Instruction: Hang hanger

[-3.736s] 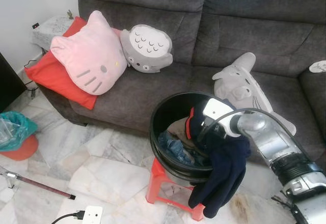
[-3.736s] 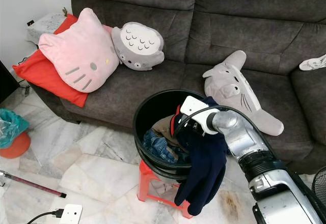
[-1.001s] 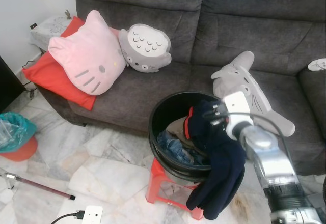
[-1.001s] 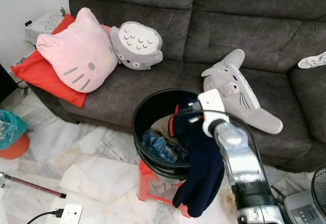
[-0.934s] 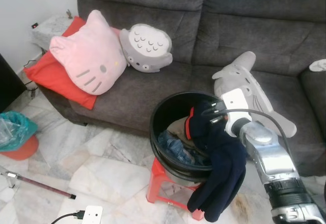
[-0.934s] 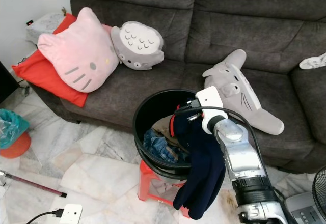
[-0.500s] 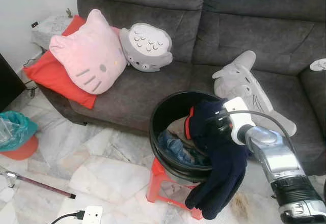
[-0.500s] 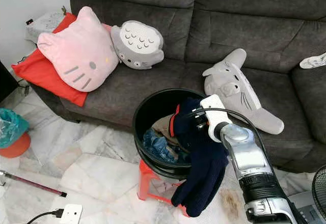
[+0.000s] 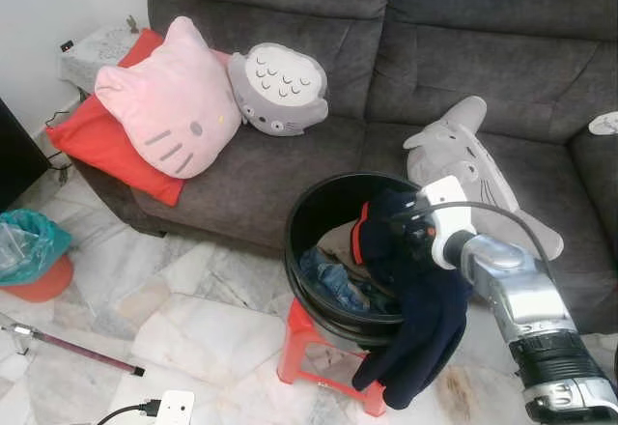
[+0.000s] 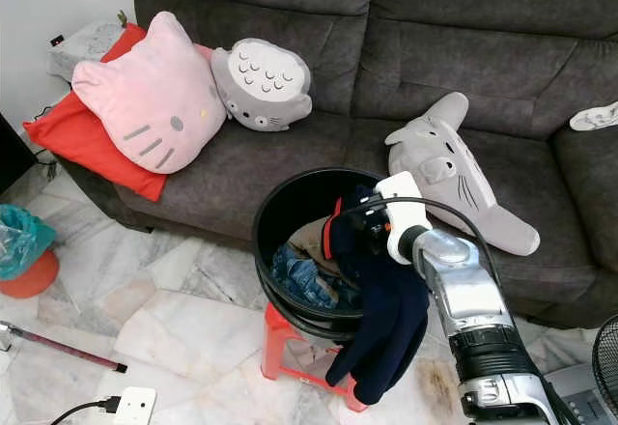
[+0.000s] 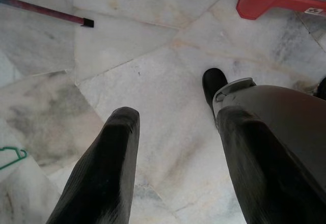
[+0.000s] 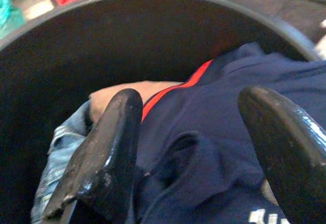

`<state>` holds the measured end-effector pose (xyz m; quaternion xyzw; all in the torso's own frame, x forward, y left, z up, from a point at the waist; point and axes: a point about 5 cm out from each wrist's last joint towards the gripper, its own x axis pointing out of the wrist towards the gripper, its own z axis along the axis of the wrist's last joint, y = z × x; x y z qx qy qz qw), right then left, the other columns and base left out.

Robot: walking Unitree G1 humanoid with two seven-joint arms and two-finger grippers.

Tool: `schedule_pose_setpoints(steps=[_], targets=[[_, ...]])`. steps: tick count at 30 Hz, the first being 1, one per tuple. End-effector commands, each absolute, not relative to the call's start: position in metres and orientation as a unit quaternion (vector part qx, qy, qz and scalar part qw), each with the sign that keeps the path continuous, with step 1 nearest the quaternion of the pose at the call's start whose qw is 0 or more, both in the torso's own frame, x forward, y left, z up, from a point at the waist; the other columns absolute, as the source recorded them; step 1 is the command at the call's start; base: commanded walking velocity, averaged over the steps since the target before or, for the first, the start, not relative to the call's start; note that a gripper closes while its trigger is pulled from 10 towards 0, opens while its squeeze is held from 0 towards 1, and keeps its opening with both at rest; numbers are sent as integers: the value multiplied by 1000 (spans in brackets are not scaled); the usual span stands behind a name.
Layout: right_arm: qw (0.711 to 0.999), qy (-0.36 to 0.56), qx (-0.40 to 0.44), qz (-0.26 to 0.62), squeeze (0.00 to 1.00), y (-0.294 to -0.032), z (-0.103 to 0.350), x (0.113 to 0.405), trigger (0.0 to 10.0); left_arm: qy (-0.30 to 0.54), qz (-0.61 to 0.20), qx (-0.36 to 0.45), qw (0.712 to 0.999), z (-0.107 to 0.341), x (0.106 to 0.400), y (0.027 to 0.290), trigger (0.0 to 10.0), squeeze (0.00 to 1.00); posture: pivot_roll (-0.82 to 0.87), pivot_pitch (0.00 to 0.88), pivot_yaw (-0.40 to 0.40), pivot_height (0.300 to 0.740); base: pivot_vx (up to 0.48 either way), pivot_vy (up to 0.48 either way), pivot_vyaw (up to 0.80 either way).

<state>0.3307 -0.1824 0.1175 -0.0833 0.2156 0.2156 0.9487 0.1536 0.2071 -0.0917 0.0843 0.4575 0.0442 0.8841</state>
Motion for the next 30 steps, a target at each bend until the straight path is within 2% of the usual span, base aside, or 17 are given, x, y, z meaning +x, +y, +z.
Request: schedule_pose_setpoints(steps=[1, 20, 30], targets=[[947, 230, -78, 210, 0, -183, 112, 329, 10000, 468, 42, 90, 878, -94, 147, 208, 10000, 0, -82, 87, 17, 740, 0, 0, 0], [932, 254, -65, 249, 0, -173, 95, 321, 10000, 469, 41, 91, 878, -94, 147, 208, 10000, 0, -77, 88, 18, 740, 0, 0, 0], [935, 257, -67, 235, 0, -177, 93, 322, 10000, 469, 40, 90, 878, -94, 147, 208, 10000, 0, -78, 89, 18, 740, 0, 0, 0]])
